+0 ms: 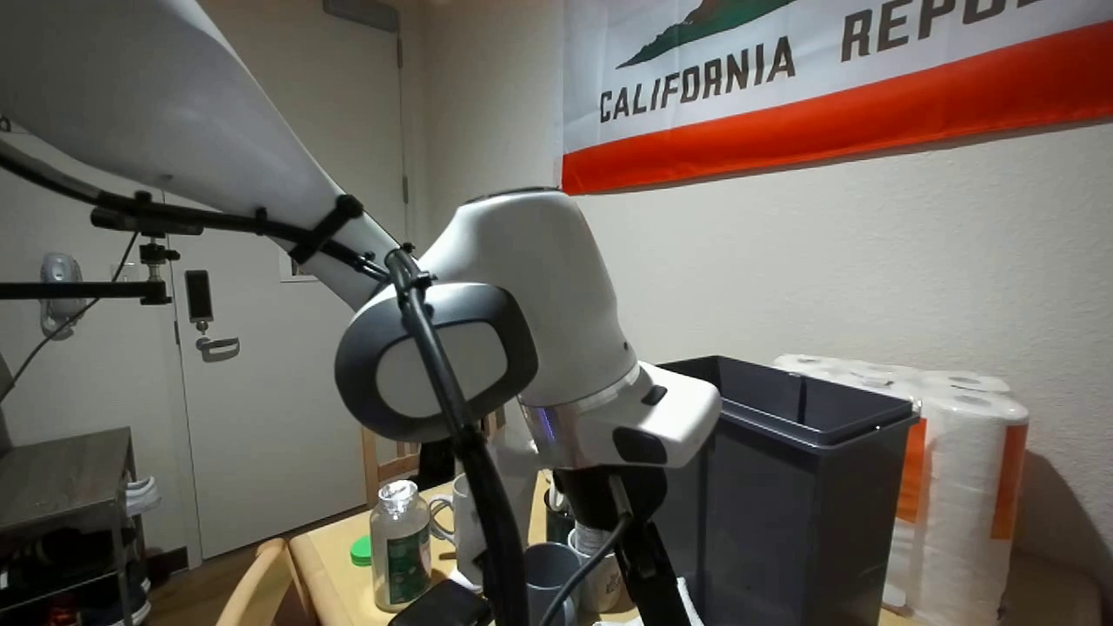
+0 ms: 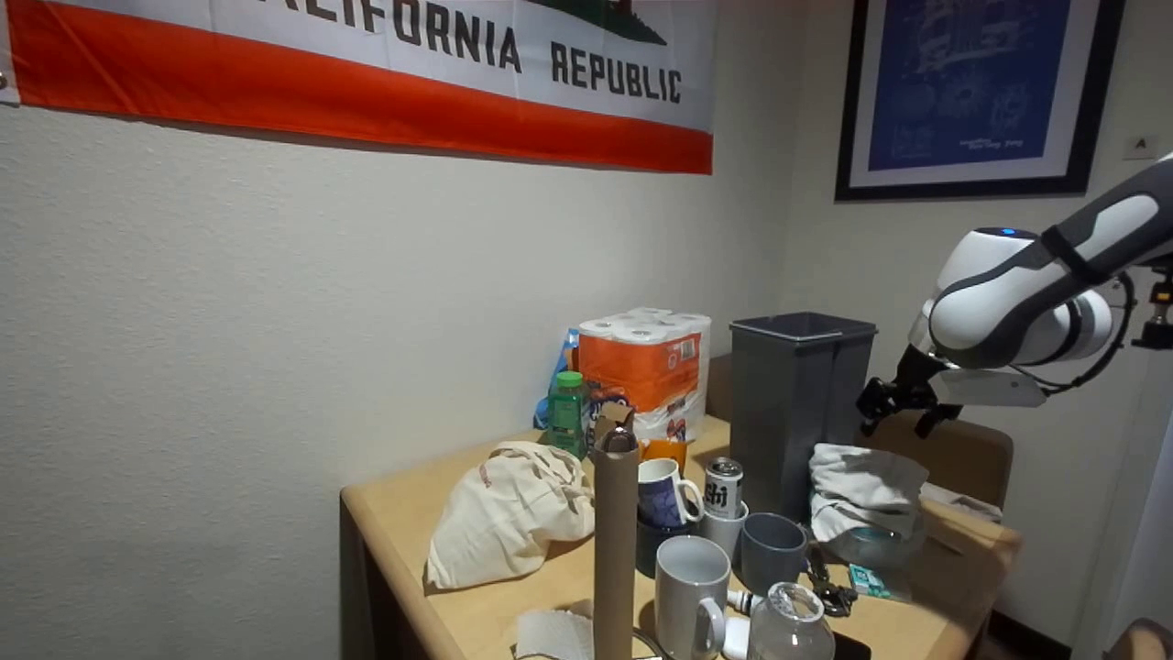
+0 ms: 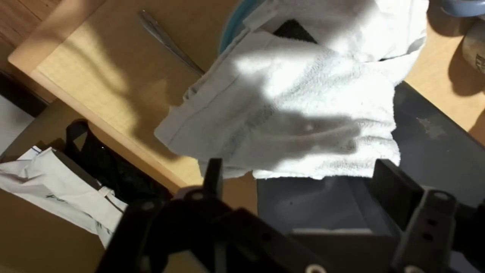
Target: Use the white towel to wipe the inside of the gray cup
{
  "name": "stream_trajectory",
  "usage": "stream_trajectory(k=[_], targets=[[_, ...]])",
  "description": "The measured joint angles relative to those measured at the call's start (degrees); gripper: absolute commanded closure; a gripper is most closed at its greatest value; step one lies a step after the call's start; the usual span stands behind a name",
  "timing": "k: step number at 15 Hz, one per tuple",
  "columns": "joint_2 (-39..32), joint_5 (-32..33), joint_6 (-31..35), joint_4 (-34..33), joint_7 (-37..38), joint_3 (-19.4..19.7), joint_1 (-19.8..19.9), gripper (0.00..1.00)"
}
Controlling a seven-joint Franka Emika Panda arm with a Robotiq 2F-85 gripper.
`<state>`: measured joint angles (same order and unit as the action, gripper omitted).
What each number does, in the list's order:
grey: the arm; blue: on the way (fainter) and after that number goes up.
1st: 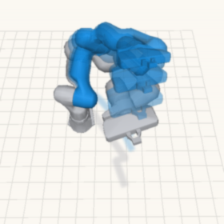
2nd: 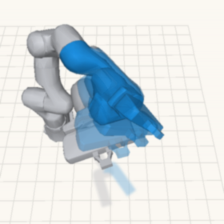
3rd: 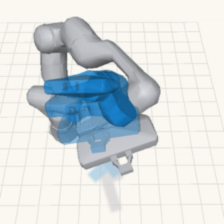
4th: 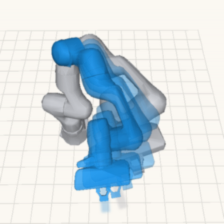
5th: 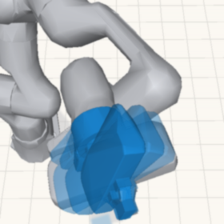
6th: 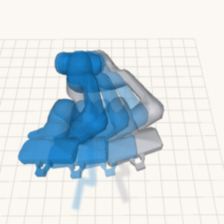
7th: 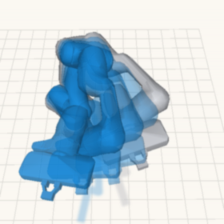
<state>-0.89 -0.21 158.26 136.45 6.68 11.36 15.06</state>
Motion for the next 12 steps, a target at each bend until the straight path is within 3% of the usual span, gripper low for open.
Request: stream_trajectory(k=[12], targets=[[-6.6, -3.4, 4.0, -0.4, -6.1, 0.2, 0.0, 0.00]])
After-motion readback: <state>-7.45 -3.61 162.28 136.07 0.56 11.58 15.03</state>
